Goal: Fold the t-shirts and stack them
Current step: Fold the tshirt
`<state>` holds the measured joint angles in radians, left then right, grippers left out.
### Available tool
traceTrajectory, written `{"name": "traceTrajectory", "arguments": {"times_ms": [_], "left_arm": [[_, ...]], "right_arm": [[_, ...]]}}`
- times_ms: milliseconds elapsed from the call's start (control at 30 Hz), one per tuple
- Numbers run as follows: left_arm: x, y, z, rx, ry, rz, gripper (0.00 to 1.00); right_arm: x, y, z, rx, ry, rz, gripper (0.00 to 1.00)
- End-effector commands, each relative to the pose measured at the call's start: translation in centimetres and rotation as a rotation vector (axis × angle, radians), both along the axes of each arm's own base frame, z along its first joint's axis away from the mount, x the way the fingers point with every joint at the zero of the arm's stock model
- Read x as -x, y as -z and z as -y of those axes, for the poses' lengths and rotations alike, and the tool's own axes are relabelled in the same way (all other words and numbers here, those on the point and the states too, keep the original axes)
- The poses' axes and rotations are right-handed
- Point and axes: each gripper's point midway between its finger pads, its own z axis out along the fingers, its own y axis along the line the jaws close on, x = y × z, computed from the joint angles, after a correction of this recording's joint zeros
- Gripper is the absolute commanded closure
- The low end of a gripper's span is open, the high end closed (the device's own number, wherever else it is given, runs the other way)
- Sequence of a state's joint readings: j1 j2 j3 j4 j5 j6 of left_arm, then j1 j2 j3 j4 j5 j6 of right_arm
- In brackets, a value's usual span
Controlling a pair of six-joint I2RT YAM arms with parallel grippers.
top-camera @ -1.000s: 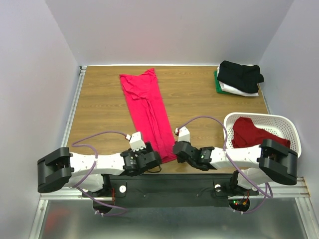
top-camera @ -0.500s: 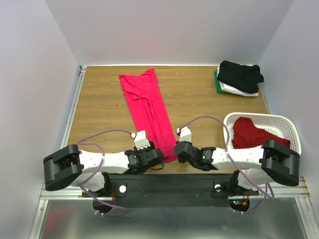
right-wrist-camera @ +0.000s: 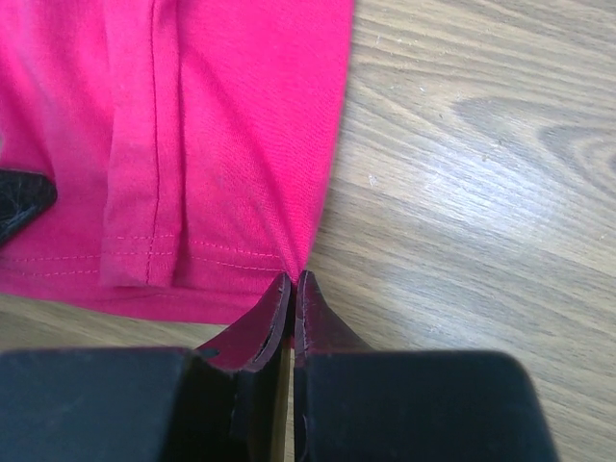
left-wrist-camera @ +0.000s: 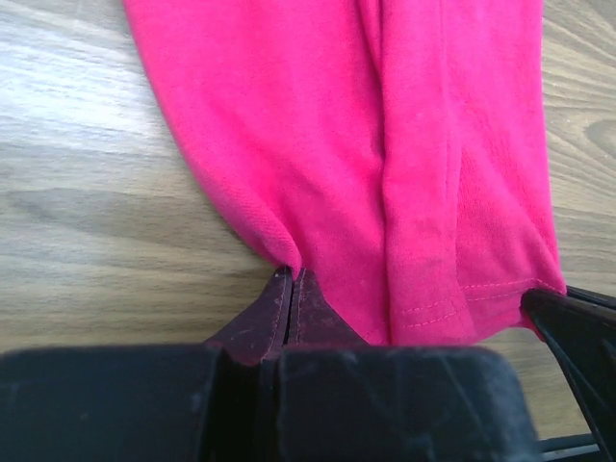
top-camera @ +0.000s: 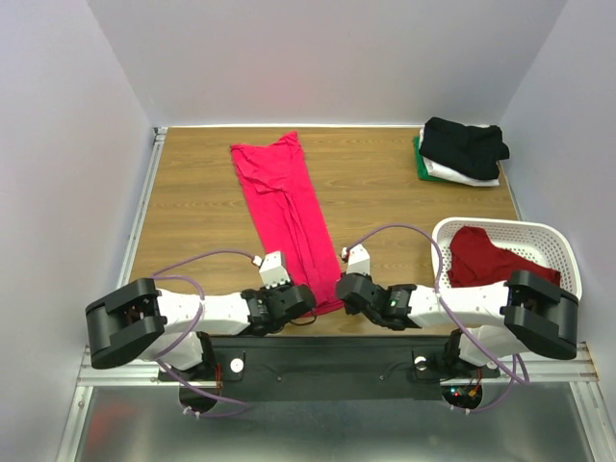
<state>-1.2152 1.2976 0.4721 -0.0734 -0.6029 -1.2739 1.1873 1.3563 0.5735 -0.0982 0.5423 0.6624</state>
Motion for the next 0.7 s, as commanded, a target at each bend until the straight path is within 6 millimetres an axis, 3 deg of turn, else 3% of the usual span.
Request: {"name": "traceTrajectory", "arguments": {"times_ms": [0, 167, 367, 533, 667], "left_arm": [[0.6, 0.4, -2.9, -0.048, -0.03, -0.013, 1.0], [0.6, -0.9, -3.6, 0.019, -0.038, 0.028, 1.0], [-0.6, -3.1, -3.0, 0.099, -0.015, 0.11, 1.0], [-3.6, -5.2, -3.2, 0.11, -0.027, 0.192, 1.0], [-5.8, -5.9, -3.7, 0.052, -0.01, 0.237, 1.0]], "right_arm": [[-1.0, -1.9, -1.3, -0.04, 0.022, 0.044, 0.97], [-1.6, -3.3, -2.1, -0.06, 0.018, 0.071, 0.96], [-2.7, -4.7, -2.6, -0.051, 0.029, 0.122, 0.97], [-4.2, -6.8, -3.6, -0.047, 0.055, 0.189, 0.96], [-5.7, -7.1, -4.6, -0.003, 0.06, 0.221, 0.97]]}}
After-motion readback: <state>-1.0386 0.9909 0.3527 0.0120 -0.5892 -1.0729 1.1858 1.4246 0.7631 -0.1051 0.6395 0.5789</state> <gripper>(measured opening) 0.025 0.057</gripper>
